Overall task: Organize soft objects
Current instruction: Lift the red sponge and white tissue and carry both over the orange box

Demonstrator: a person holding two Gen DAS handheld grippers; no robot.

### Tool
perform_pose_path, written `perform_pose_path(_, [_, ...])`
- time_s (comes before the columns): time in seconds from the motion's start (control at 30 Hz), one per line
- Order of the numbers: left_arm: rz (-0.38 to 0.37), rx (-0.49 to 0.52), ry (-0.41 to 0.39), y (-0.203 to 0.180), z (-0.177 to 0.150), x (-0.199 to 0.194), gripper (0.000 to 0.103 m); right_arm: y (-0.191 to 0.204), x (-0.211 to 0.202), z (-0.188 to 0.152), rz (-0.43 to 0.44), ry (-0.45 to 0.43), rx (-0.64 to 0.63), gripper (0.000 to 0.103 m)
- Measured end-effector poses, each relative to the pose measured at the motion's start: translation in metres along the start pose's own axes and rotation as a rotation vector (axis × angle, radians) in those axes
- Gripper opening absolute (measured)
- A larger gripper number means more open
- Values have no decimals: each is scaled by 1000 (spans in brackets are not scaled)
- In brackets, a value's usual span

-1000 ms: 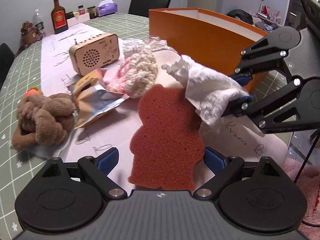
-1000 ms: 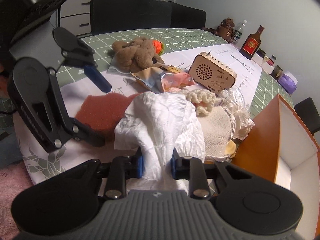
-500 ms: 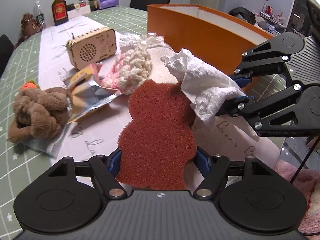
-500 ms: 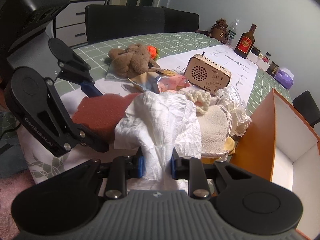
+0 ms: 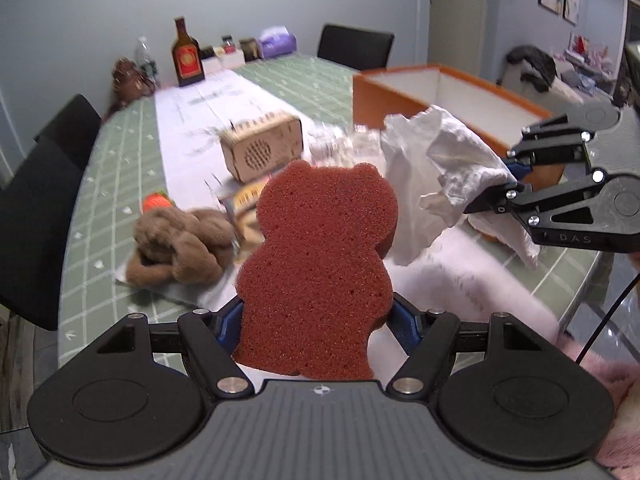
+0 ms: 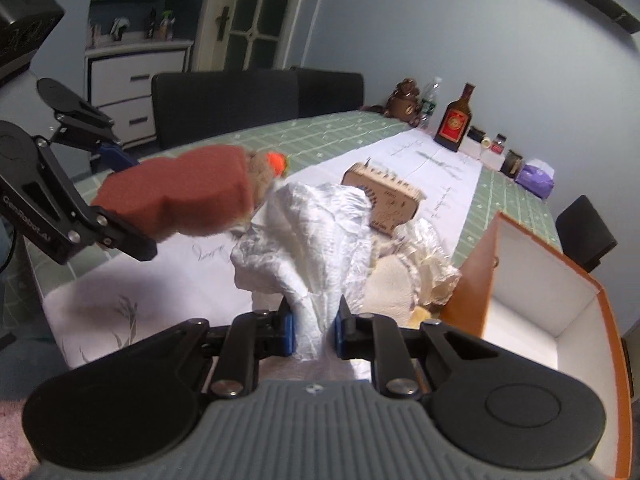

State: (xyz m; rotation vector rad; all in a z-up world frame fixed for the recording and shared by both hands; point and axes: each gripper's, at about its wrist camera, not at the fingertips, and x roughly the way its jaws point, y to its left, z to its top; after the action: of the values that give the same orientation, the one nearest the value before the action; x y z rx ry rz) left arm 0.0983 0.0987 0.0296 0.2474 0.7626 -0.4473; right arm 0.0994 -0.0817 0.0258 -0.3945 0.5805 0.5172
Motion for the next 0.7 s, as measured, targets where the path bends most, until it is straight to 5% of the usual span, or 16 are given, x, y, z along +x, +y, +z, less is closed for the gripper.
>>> perform_pose_path(0.2, [27, -79, -98, -4, 27, -26, 83, -19, -38, 8, -60, -102, 72, 17])
perform_pose_path(0.4, [-29, -156, -178, -25, 61, -22, 83, -40, -84, 18, -149, -204, 129, 17])
perform_pose_path(0.7, [4, -140, -217, -89, 112, 4, 83, -88, -133, 10, -319, -207, 184, 17])
